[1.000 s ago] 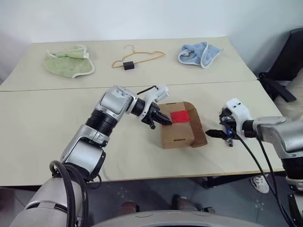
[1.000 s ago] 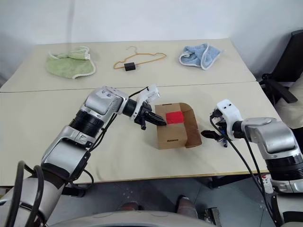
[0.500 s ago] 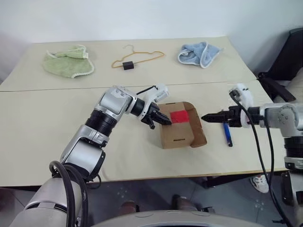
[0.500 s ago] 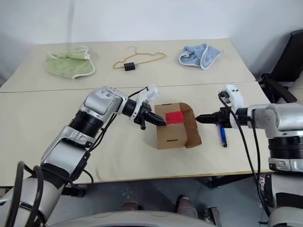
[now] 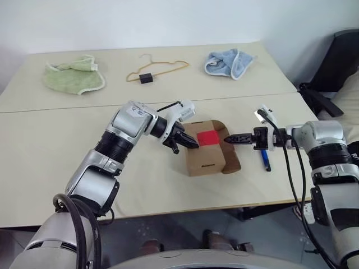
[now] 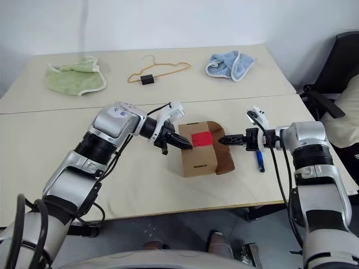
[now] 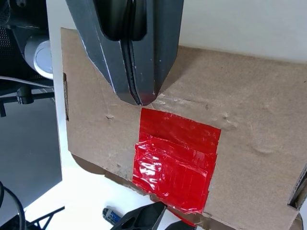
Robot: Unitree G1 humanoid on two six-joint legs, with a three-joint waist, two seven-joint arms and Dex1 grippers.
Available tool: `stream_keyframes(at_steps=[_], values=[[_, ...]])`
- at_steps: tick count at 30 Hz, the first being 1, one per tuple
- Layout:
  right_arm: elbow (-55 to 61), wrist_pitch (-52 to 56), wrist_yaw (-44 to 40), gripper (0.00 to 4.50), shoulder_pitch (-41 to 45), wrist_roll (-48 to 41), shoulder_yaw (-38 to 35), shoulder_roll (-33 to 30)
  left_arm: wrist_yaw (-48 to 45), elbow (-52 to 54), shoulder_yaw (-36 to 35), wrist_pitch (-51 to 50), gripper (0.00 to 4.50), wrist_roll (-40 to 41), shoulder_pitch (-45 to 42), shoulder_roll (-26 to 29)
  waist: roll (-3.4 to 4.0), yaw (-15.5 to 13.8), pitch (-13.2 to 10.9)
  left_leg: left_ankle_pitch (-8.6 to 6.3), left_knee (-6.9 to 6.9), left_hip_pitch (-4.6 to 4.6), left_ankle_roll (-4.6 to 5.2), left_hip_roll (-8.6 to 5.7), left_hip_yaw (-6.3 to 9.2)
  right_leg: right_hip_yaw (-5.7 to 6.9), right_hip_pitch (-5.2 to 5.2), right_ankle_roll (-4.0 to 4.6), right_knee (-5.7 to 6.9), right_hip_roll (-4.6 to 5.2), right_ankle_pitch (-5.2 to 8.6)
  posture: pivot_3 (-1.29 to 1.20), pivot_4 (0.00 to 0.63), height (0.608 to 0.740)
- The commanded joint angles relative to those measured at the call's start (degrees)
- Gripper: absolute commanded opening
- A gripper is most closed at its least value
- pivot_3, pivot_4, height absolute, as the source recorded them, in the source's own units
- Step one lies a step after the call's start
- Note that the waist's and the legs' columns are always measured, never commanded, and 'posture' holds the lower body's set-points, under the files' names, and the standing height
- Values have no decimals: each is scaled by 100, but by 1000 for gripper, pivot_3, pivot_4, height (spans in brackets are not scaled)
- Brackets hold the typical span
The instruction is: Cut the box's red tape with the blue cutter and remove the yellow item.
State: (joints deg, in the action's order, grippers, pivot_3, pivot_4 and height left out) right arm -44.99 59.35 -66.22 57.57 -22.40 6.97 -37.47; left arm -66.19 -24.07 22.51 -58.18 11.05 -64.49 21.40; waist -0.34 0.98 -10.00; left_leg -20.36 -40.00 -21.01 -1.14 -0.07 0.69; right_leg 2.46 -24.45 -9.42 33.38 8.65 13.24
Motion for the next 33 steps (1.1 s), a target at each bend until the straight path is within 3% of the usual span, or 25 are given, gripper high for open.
stream_keyframes(at_steps=[1,4,6,11,19,25,33], values=[[-125,-128,-569,4475,13,237,431,194,10,2,366,-175,0,-114,239,11,1,46,1,0,0,0,0,0,0,0,0,0,0,0,0,0,150,740],[-134,-163,-795,4475,20,359,538,274,27,74,366,-209,0,-101,259,23,2,61,1,0,0,0,-1,0,0,0,0,0,0,0,0,0,150,740],[-139,-196,-861,4097,49,429,576,356,45,87,353,-219,0,-95,254,12,2,61,1,0,0,1,-2,0,0,0,0,0,1,0,0,0,150,740],[-139,-215,-938,2700,97,574,571,462,83,121,334,-218,0,-85,276,-5,2,62,2,-1,0,1,-5,0,1,0,0,0,1,0,0,0,150,740],[-90,-144,-782,29,249,726,389,257,138,26,300,-140,0,-95,274,-66,3,44,1,-1,-1,-2,-6,-1,1,0,-1,0,1,2,0,0,150,740],[352,237,-505,29,320,685,212,-10,167,-115,280,-38,0,-120,275,-131,5,3,0,-1,-3,-5,-6,-3,3,0,-2,0,2,3,0,0,150,740],[2129,1842,259,29,360,606,405,-442,392,-473,28,158,0,-163,224,-363,15,-138,-6,-1,-8,-13,-5,-6,3,1,-6,-1,2,5,-1,0,150,740]])
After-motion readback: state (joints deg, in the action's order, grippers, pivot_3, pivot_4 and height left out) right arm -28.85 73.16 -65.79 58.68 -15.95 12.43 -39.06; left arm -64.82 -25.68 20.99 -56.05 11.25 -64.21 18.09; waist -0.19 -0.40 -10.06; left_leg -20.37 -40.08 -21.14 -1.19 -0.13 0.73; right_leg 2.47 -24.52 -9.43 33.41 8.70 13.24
